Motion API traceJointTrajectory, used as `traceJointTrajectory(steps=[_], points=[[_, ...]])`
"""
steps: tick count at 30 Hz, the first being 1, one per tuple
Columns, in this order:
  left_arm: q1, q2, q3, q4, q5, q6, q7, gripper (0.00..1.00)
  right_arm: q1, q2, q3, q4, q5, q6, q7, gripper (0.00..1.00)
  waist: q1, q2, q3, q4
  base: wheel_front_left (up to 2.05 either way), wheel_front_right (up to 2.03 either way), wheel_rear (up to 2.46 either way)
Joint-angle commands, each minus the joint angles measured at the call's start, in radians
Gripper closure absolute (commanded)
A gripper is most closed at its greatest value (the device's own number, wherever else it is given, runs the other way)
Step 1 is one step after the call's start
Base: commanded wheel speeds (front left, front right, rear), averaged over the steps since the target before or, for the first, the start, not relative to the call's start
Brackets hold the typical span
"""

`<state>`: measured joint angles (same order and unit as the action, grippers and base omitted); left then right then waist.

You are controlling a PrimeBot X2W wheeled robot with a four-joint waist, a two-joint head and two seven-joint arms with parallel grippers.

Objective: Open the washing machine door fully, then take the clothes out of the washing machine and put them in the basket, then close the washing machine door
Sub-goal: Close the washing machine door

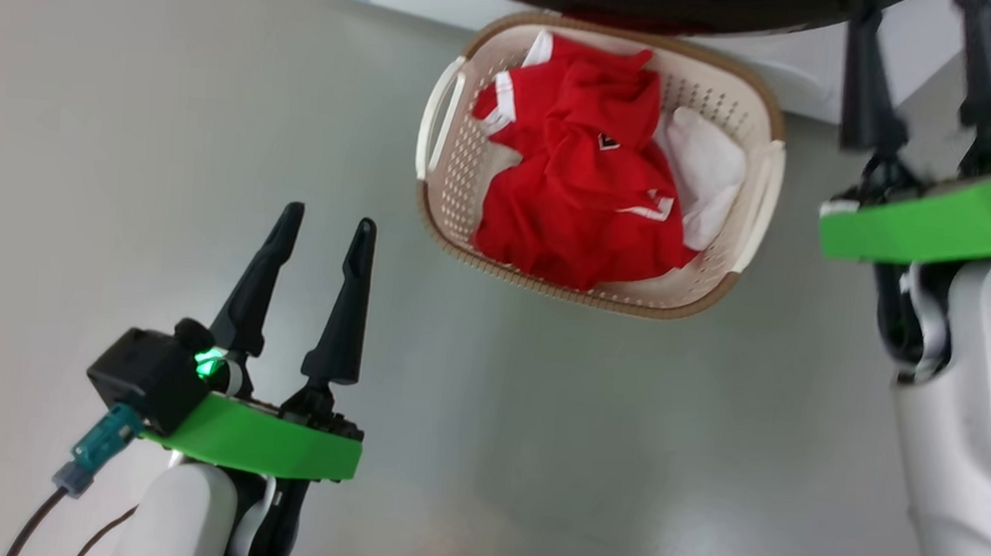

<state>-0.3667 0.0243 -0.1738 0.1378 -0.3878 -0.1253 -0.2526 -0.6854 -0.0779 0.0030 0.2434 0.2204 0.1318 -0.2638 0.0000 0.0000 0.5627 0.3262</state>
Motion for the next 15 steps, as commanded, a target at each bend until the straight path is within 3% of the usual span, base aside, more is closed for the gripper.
traceJointTrajectory(steps=[1, 15], points=[[0.032, 0.026, 0.039, -0.015, 0.012, -0.005, -0.009, 0.0, 0.042, 0.026, 0.022, -0.024, 0.011, -0.001, 0.002, 0.0, 0.0, 0.0, -0.039, -0.032, 0.0, 0.0, 0.0], [0.13, 0.046, 0.072, 0.005, 0.056, -0.005, -0.009, 0.0, 0.323, 0.028, 0.078, -0.02, 0.07, -0.001, 0.002, 0.0, 0.0, 0.0, -0.201, -0.128, 0.0, 0.0, 0.0]])
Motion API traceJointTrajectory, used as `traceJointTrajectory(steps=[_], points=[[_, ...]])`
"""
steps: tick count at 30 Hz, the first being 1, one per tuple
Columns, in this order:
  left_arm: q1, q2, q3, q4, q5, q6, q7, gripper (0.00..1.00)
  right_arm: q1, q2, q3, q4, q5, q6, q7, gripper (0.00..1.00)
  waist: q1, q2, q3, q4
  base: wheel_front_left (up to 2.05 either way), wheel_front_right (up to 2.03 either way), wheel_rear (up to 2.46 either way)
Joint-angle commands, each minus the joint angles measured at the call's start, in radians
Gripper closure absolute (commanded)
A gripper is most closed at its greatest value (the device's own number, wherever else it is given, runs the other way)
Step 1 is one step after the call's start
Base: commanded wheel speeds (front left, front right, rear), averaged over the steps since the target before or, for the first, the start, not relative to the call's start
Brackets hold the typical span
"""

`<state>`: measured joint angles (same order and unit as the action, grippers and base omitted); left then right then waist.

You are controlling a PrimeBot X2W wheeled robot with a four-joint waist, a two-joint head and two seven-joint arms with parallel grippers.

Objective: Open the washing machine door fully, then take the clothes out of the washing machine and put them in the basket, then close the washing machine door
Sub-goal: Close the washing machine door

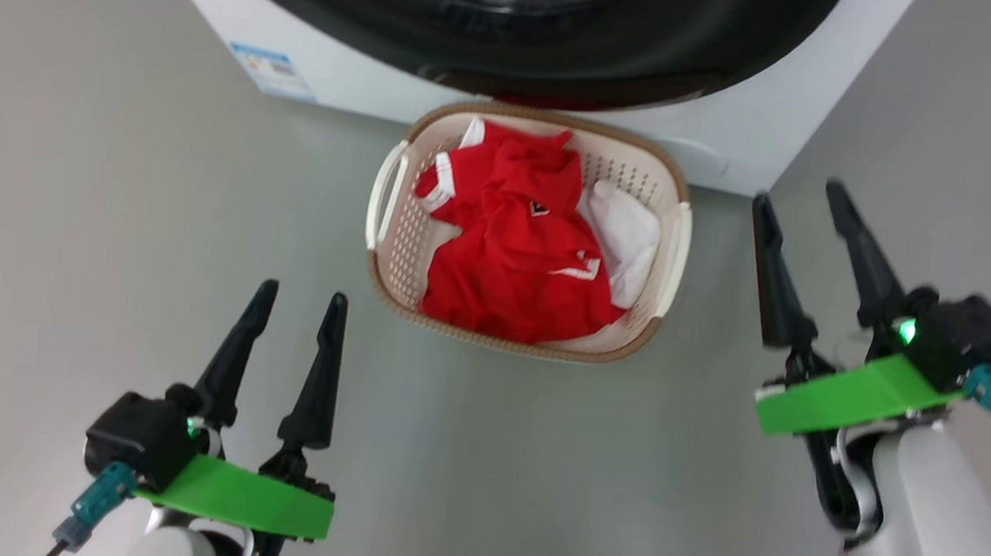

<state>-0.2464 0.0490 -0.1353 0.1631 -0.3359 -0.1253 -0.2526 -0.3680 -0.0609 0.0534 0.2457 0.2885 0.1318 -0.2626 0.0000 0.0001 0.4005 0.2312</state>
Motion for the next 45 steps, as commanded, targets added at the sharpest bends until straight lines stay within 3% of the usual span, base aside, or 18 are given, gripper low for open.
traceJointTrajectory(steps=[1, 22, 45], points=[[0.016, 0.025, 0.035, -0.02, 0.005, -0.005, -0.009, 0.0, 0.023, 0.01, 0.029, -0.021, 0.006, -0.001, 0.001, 0.0, 0.0, -0.0001, -0.049, -0.039, 0.0, 0.0, 0.0], [0.117, 0.062, 0.086, -0.023, 0.02, -0.005, -0.009, 0.0, 0.249, 0.011, -0.012, -0.045, 0.053, -0.001, 0.001, 0.0, 0.0, -0.0001, -0.167, -0.169, 0.0, 0.0, 0.0], [0.168, 0.071, 0.129, -0.036, 0.019, -0.005, -0.009, 0.0, 0.385, 0.011, -0.1, -0.074, 0.067, -0.001, 0.001, 0.0, 0.0, -0.0001, -0.197, -0.224, 0.0, 0.0, 0.0]])
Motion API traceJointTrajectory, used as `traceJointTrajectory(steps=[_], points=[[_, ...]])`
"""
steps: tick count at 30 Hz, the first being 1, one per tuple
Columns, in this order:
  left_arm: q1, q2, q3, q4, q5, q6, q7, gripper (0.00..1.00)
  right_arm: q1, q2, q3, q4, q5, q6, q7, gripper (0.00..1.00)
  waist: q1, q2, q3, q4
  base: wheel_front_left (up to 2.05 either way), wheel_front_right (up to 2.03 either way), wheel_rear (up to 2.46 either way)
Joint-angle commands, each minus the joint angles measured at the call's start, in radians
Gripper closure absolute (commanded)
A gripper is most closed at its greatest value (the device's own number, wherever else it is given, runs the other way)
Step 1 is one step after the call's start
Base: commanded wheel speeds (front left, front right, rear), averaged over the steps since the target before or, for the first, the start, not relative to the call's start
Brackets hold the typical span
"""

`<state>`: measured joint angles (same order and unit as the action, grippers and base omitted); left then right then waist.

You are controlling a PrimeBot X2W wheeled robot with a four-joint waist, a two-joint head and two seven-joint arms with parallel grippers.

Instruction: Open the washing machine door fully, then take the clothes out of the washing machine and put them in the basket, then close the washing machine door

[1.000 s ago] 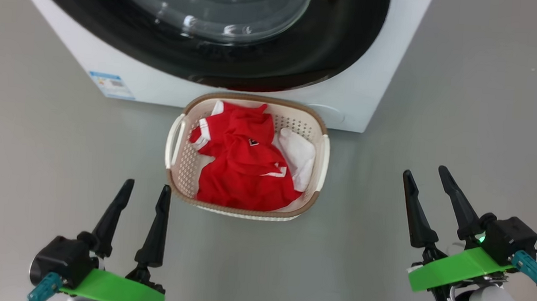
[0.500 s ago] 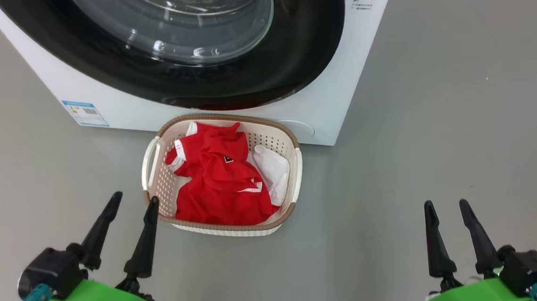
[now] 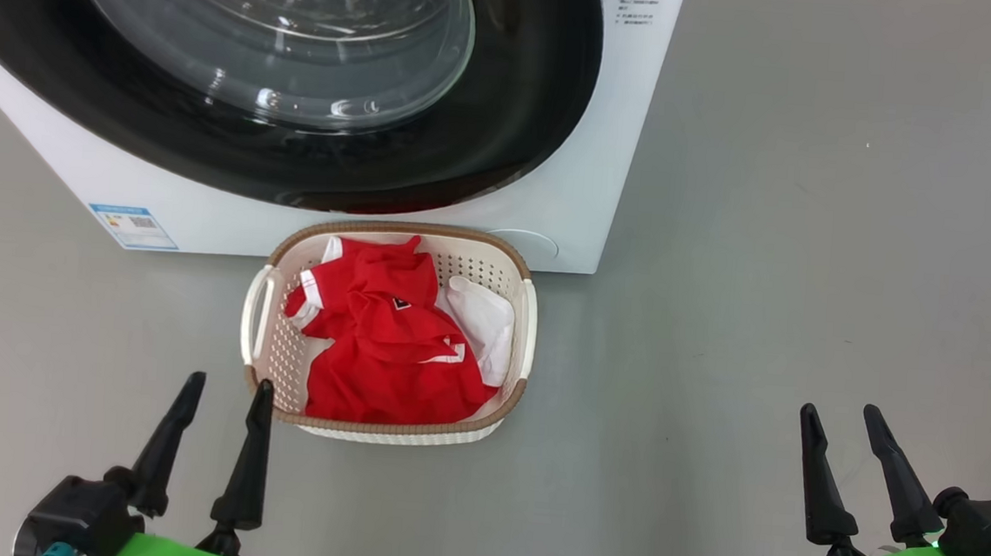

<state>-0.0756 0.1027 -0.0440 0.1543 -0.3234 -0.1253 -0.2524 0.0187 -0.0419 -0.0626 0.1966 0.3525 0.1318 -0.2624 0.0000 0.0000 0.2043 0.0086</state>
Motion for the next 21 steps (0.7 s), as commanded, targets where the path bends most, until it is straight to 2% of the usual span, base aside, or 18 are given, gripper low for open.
traceJointTrajectory(steps=[1, 20, 21], points=[[-0.001, 0.018, 0.038, -0.027, 0.006, -0.005, -0.009, 0.0, -0.002, -0.008, 0.016, -0.024, 0.004, -0.001, 0.001, 0.0, 0.0, 0.0, -0.001, -0.003, 0.0, 0.0, 0.0], [-0.002, 0.03, 0.016, -0.025, -0.045, -0.005, -0.009, 0.0, -0.01, -0.008, 0.015, -0.028, 0.016, -0.001, 0.001, 0.0, 0.0, 0.0, 0.004, 0.0, 0.0, 0.0, 0.0], [0.0, 0.011, -0.016, -0.001, -0.043, 0.0, 0.0, 1.0, 0.0, 0.002, -0.009, -0.003, 0.01, 0.0, 0.0, 1.0, 0.0, 0.0, 0.004, 0.0, 0.0, 0.0, 0.0]])
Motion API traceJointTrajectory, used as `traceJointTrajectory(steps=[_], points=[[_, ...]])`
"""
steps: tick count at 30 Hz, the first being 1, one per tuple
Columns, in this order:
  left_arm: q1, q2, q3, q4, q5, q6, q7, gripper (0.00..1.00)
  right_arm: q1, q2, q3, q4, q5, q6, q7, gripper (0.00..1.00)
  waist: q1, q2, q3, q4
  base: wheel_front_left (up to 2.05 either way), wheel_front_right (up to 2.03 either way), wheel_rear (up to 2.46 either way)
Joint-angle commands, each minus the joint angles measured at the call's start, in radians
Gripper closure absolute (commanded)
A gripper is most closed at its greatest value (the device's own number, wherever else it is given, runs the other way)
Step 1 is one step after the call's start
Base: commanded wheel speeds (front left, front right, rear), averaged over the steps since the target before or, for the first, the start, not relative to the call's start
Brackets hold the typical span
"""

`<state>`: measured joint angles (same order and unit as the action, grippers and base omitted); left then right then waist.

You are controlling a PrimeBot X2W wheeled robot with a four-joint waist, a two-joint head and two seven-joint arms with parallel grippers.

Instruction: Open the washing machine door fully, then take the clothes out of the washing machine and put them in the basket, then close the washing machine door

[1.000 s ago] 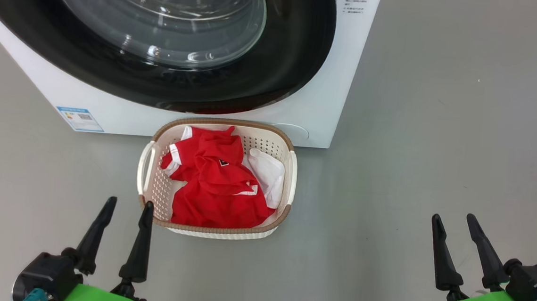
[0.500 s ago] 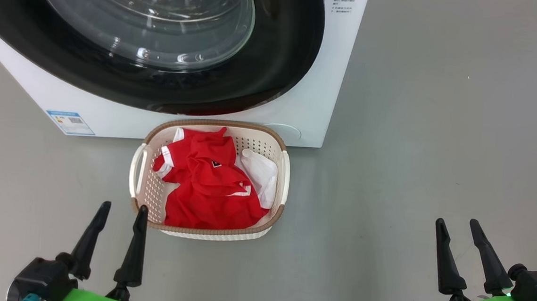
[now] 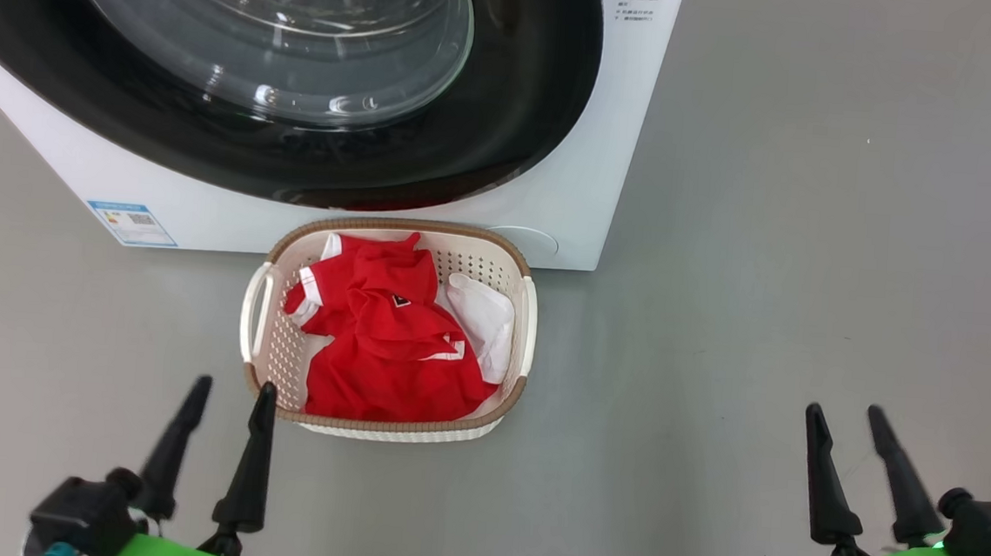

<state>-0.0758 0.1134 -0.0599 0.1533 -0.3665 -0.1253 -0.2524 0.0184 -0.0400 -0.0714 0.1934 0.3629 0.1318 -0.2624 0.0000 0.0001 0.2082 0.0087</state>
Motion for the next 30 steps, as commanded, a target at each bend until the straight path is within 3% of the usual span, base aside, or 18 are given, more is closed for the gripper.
traceJointTrajectory(steps=[1, 8, 12, 18, 30], points=[[0.0, -0.002, -0.001, 0.007, -0.003, 0.0, 0.001, 1.0, 0.0, 0.002, 0.0, 0.006, 0.0, 0.0, 0.0, 1.0, 0.0, -0.0001, 0.0, 0.0, 0.0, 0.0, 0.0], [0.002, -0.02, -0.01, 0.058, -0.029, 0.001, 0.011, 1.0, 0.001, 0.017, 0.007, 0.058, 0.026, 0.0, 0.004, 1.0, 0.0001, -0.0001, -0.001, 0.0, 0.0, 0.0, 0.0], [0.005, -0.018, -0.007, 0.055, -0.072, 0.001, 0.019, 1.0, 0.001, 0.012, 0.01, 0.053, 0.07, 0.0, 0.012, 1.0, 0.0022, -0.0001, -0.011, 0.0, 0.0, 0.0, 0.0], [0.002, -0.016, -0.005, 0.06, -0.126, 0.003, 0.03, 1.0, -0.006, 0.007, 0.014, 0.058, 0.125, 0.0, 0.023, 1.0, 0.0001, -0.0001, -0.019, -0.001, 0.0, 0.0, 0.0], [-0.005, -0.013, 0.003, 0.07, -0.264, 0.0, 0.059, 1.0, -0.023, -0.005, 0.021, 0.06, 0.264, 0.0, 0.053, 1.0, 0.0, -0.0001, -0.04, -0.002, 0.0, 0.0, 0.0]])
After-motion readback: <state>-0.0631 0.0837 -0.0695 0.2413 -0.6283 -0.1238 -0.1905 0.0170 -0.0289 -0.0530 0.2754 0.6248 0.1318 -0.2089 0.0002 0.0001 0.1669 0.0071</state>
